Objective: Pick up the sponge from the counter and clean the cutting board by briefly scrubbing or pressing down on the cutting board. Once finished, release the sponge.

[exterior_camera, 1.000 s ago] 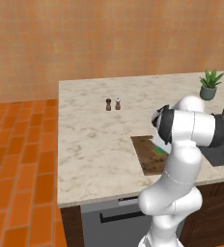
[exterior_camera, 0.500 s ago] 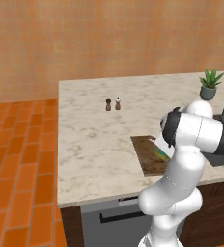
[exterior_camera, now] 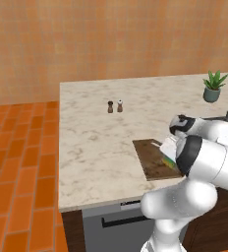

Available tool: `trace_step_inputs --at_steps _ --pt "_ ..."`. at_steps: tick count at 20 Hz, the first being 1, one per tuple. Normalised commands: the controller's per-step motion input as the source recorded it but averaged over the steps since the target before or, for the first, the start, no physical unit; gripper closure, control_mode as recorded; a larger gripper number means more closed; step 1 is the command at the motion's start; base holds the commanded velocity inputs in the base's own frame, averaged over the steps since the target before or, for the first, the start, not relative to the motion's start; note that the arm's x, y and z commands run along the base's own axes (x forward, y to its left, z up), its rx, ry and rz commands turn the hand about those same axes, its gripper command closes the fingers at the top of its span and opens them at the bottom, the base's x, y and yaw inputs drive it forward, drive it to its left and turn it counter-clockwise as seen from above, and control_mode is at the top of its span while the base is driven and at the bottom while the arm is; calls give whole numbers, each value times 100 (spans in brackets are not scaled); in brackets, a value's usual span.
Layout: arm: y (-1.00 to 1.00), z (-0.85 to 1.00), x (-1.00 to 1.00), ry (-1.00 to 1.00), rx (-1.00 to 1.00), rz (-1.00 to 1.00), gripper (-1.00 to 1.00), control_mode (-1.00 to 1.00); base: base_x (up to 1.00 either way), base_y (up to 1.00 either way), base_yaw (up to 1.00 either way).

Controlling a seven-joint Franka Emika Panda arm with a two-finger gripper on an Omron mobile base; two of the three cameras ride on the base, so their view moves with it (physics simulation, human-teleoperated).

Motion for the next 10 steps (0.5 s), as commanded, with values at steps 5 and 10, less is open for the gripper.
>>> trace_step_inputs --at_steps 5,10 --pt "50 88 38 -4 -3 9 100 -100 0 0 0" --pt "100 3 64 -10 -29 0 100 -100 0 0 0"
